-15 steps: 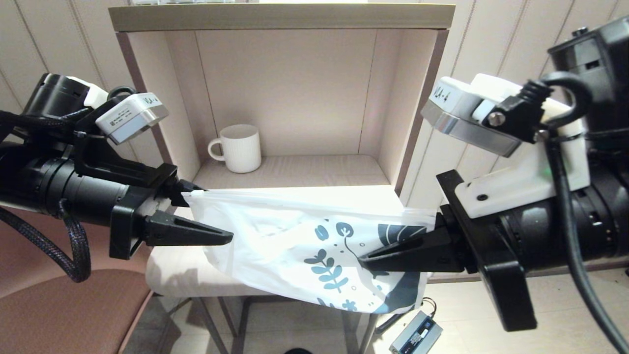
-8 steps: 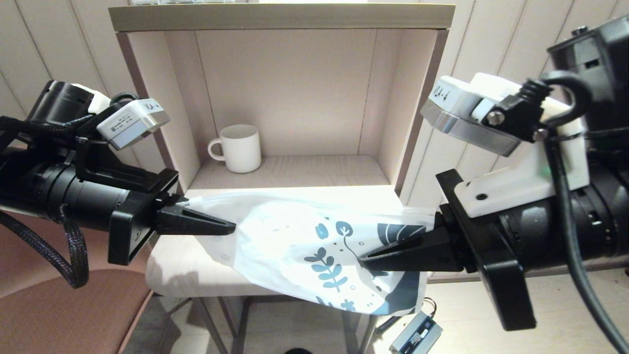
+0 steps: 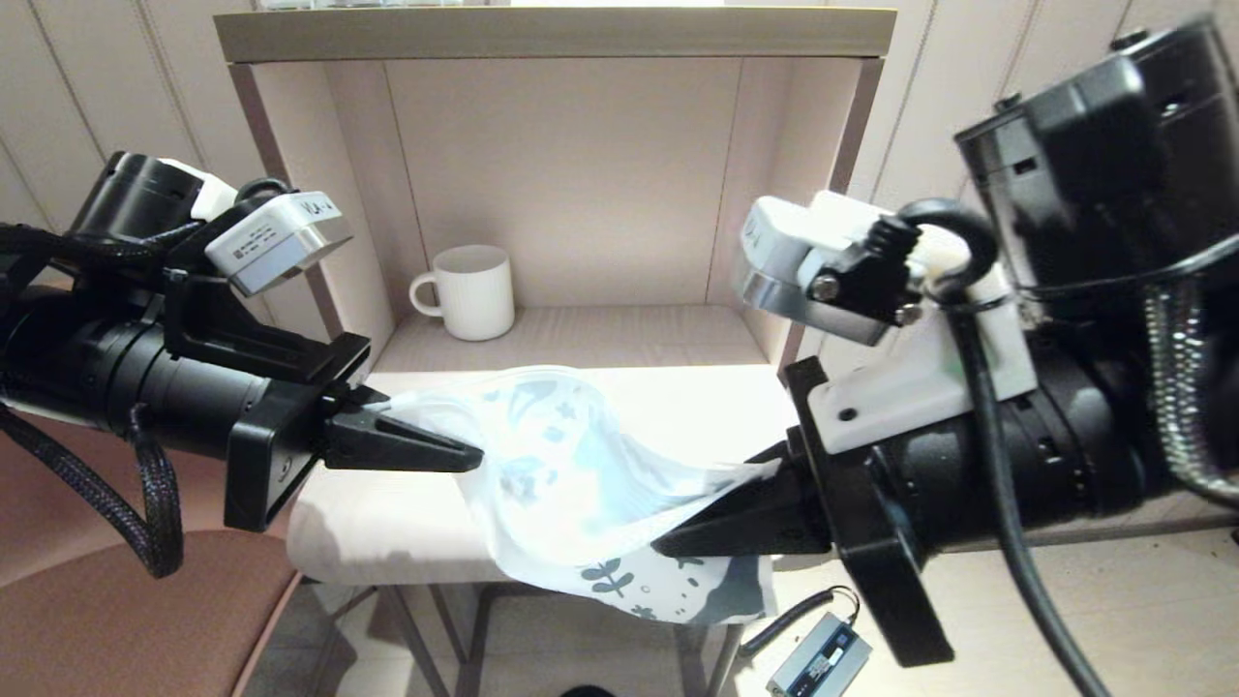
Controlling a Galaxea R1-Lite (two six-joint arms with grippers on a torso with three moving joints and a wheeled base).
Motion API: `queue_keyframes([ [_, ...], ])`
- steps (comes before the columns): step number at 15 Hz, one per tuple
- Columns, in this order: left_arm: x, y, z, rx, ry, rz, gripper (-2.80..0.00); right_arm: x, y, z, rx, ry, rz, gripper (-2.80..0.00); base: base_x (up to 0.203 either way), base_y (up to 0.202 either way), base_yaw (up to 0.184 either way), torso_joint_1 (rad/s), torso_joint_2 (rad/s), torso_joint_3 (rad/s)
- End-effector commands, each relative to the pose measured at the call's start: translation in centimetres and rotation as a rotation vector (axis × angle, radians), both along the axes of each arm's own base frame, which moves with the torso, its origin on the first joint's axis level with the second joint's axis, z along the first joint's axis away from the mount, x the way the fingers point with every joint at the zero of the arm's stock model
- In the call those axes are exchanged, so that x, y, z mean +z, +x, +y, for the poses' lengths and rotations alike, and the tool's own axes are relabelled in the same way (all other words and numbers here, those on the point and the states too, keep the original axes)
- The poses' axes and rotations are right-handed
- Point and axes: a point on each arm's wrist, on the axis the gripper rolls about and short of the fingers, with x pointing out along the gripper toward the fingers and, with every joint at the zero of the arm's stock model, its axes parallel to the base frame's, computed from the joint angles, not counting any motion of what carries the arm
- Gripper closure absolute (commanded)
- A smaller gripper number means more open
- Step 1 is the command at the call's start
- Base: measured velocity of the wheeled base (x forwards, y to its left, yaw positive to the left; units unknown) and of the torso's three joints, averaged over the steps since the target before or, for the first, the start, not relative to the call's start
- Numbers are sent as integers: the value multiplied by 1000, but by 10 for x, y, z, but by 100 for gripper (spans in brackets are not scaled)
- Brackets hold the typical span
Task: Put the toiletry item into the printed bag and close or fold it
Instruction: Hand it to the other hand
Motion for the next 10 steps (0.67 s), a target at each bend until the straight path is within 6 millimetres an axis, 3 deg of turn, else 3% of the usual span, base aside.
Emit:
queue_keyframes([
  [1, -1, 0, -4, -21, 0, 4, 0, -10, 11, 16, 11, -28, 25, 0, 0, 0, 0, 0, 0, 0],
  [5, -2, -3, -8, -40, 2, 5, 0, -12, 25, 32, 4, -31, 30, 0, 0, 0, 0, 0, 0, 0],
  [10, -2, -4, -8, -39, 4, 5, 0, -4, 17, 21, -4, -16, 20, 0, 0, 0, 0, 0, 0, 0],
])
